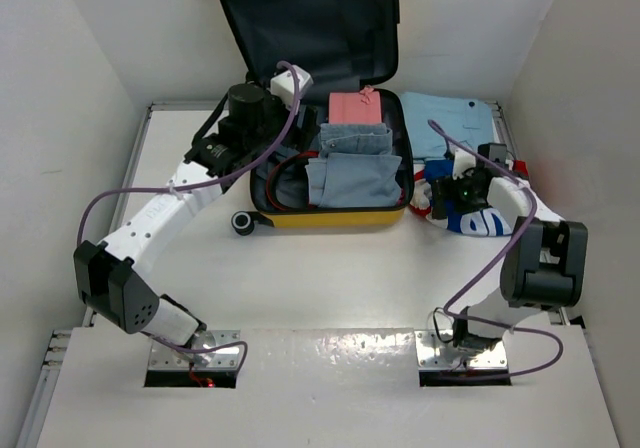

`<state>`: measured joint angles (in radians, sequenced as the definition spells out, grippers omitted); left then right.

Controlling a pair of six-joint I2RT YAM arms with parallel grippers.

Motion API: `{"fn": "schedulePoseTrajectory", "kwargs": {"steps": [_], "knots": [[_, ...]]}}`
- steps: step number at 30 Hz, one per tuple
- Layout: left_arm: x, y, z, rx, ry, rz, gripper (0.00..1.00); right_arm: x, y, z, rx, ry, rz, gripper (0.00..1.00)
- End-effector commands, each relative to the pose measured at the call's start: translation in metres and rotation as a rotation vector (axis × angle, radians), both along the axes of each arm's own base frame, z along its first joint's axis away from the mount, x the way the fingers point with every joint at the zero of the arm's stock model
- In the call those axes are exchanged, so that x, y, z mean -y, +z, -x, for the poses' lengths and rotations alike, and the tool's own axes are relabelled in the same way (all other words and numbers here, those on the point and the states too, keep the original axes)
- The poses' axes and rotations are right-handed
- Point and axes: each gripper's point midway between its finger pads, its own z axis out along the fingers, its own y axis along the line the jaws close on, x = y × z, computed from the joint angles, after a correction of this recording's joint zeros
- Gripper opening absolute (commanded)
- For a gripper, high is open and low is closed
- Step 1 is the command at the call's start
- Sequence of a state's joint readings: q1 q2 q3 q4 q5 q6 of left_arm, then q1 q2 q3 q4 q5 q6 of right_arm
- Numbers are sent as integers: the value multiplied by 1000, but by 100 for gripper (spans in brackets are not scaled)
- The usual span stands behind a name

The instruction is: Pack the luggage

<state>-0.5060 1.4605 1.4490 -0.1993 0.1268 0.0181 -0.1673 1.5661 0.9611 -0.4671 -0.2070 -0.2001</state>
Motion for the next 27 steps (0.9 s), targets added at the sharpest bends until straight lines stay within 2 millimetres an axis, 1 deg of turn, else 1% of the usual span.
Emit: {"fn": "schedulePoseTrajectory", "kwargs": {"steps": [1,2,3,4,5,6,7,8,9,11,12,13,14,15,16,17,18,19,20,21,22,23,24,25,26,27], "knots": [[-11,6,-3,11,40,8,76,-15,6,-19,91,163,-34,100],[-11,6,-3,11,40,8,76,-20,-1,-16,65,183,-68,100],[-15,6,-6,11,52,8,76,-23,1,-18,68,196,-73,100],[-16,6,-6,11,52,8,76,-25,-2,-18,60,199,-72,100],[-20,6,-8,6,65,15,76,-21,-14,-17,28,185,-47,100],[-20,6,-8,6,65,16,76,-16,-15,-24,42,175,-4,98],[-24,6,-10,6,76,16,76,-14,-18,-27,40,157,12,96],[-24,6,-10,1,78,23,76,-5,-23,-31,30,134,46,91],[-24,6,-10,1,78,23,76,-3,-26,-36,32,130,52,89],[-24,6,-10,1,78,23,76,2,-29,-41,50,138,78,78],[-27,6,-12,1,87,23,76,2,-31,-38,50,143,88,73],[-28,6,-12,1,87,23,76,3,-33,-40,71,145,99,67],[-28,6,-12,1,87,23,76,6,-34,-39,77,171,125,54],[-28,6,-12,1,87,23,76,4,-35,-34,76,183,130,44],[-28,6,-12,1,87,23,76,2,-35,-32,75,201,123,30],[-28,4,-11,-7,87,19,76,2,-34,-30,72,209,123,4],[-32,4,-14,-7,98,19,76,0,-28,-28,84,216,111,0],[-32,4,-14,-7,98,19,76,-2,-24,-17,53,220,91,0],[-33,9,-11,2,98,24,75,-4,-13,-15,71,233,79,0],[-39,8,-10,3,107,24,75,-11,2,-5,81,248,-16,0],[-38,6,-7,-3,96,23,75,-15,8,5,59,250,-54,0],[-40,6,-7,-11,93,36,73,-16,26,7,92,251,-80,0],[-39,5,-2,-25,86,57,73,-30,42,24,97,306,-175,0],[-38,1,-1,-41,69,66,73,-33,58,29,121,324,-188,0],[-38,-3,5,-61,60,72,73,-46,62,55,65,377,-254,0],[-42,3,7,-55,63,91,73,-53,69,62,68,409,-279,0]]}}
